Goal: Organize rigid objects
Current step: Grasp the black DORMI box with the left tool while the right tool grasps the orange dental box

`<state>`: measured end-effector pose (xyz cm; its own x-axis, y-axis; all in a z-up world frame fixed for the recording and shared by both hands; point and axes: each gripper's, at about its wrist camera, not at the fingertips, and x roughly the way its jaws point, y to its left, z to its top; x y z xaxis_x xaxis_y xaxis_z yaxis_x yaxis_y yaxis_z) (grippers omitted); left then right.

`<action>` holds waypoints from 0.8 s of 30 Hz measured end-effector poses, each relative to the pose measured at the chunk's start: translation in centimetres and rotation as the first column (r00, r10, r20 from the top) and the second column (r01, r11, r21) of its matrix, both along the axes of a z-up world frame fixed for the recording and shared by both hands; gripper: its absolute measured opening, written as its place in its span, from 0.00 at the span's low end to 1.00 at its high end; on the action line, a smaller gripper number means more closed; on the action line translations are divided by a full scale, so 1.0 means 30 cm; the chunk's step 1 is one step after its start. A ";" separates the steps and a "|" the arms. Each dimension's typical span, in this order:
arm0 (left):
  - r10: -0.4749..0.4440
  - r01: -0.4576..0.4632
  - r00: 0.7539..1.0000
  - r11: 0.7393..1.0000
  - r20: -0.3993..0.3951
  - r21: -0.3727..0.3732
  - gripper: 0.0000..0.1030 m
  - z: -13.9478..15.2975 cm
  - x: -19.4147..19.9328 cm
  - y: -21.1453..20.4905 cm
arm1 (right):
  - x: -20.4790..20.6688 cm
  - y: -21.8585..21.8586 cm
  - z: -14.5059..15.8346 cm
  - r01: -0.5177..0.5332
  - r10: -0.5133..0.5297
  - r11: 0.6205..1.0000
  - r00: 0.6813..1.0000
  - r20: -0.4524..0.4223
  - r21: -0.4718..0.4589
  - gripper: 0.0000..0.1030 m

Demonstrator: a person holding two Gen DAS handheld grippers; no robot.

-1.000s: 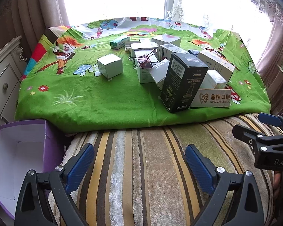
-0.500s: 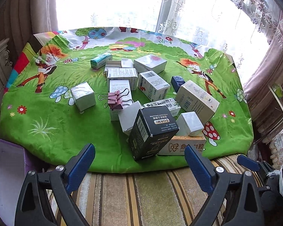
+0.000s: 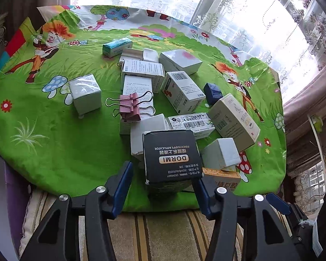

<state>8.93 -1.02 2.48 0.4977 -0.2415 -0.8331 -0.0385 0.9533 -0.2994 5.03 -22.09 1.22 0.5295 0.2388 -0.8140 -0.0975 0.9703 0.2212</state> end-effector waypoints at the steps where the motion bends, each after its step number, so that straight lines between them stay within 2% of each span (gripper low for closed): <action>1: 0.006 -0.006 1.000 1.000 -0.008 -0.021 0.50 -0.004 -0.006 0.017 | 0.004 0.007 0.002 -0.006 0.006 1.000 1.000 0.001 -0.001 1.00; 3: 0.018 -0.019 1.000 0.998 -0.019 -0.054 0.45 -0.014 -0.023 0.047 | 0.013 0.027 0.008 -0.021 0.021 1.000 1.000 0.006 -0.011 1.00; 7: 0.029 -0.033 0.999 0.991 -0.029 -0.127 0.43 -0.032 -0.054 0.096 | 0.029 0.074 0.014 -0.040 0.041 0.997 0.999 0.011 -0.059 1.00; 9: 0.024 -0.028 0.999 0.989 -0.025 -0.145 0.39 -0.035 -0.065 0.110 | 0.038 0.100 0.015 -0.047 0.047 0.995 0.999 0.006 -0.084 1.00; 18: 0.030 -0.028 1.000 0.970 0.007 -0.241 0.39 -0.035 -0.115 0.193 | 0.103 0.211 -0.008 -0.063 0.053 0.986 0.996 -0.065 -0.154 1.00; 24: 0.039 -0.030 0.999 0.959 0.026 -0.282 0.39 -0.038 -0.147 0.256 | 0.145 0.274 -0.027 -0.028 0.008 0.974 0.996 -0.090 -0.224 1.00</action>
<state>4.52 6.66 1.34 0.5340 -0.4464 -0.7180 -0.0566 0.8285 -0.5571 9.39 -13.86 0.40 0.4511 0.0528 -0.8909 -0.1053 0.9944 0.0056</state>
